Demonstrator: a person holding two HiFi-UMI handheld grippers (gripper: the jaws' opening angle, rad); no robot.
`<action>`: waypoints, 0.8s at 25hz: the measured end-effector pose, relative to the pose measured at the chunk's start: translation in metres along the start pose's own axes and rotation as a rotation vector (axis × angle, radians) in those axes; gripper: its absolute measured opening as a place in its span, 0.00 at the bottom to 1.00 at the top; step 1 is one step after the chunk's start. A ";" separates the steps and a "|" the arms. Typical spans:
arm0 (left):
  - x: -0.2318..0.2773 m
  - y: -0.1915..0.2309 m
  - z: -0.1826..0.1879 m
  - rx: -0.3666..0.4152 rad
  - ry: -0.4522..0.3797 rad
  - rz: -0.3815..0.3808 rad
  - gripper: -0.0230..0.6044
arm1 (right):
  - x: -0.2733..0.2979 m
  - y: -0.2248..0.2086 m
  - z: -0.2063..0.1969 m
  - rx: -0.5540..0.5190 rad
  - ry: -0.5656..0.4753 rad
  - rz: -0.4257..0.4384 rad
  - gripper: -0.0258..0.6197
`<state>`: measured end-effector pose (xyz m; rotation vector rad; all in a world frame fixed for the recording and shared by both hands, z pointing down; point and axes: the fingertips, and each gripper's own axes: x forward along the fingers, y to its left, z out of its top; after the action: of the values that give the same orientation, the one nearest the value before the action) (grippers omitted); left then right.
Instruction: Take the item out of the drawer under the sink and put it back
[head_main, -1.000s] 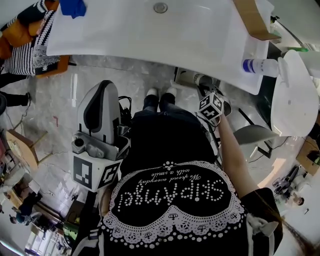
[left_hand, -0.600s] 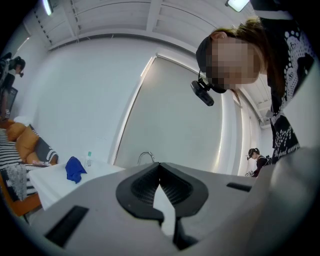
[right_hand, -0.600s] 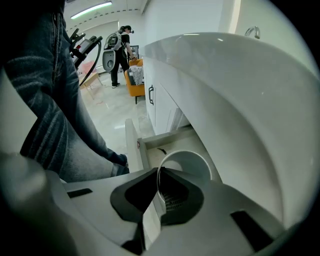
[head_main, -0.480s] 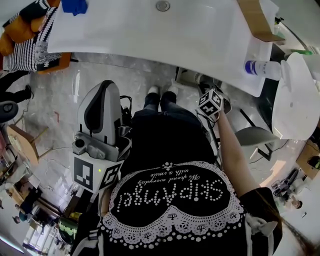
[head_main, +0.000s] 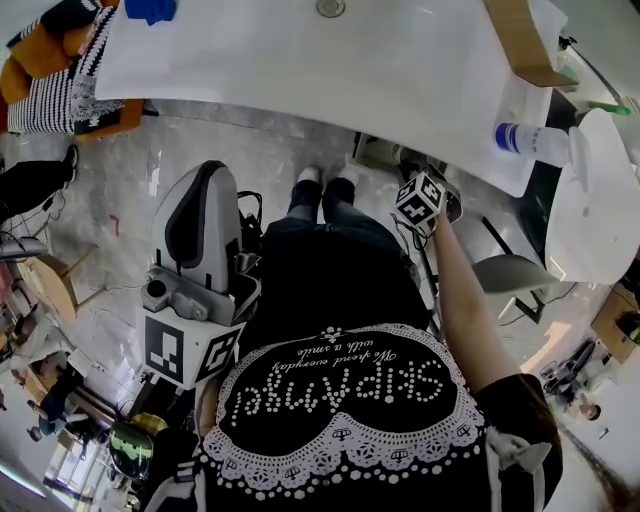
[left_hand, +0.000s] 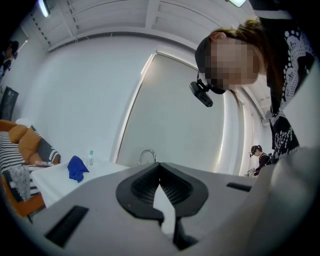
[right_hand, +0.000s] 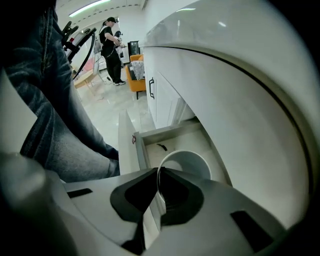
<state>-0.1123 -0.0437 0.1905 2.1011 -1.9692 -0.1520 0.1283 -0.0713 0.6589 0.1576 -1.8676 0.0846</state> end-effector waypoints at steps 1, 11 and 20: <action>0.000 0.000 -0.001 0.001 0.001 0.001 0.04 | 0.001 0.000 0.000 -0.003 0.002 -0.001 0.08; -0.001 0.002 0.002 0.011 0.004 0.027 0.04 | 0.014 -0.006 0.000 -0.050 0.028 0.010 0.08; -0.003 0.006 -0.003 0.004 0.025 0.048 0.04 | 0.027 -0.009 0.003 -0.068 0.025 0.036 0.08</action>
<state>-0.1176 -0.0402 0.1945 2.0458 -2.0051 -0.1120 0.1190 -0.0823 0.6833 0.0759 -1.8464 0.0474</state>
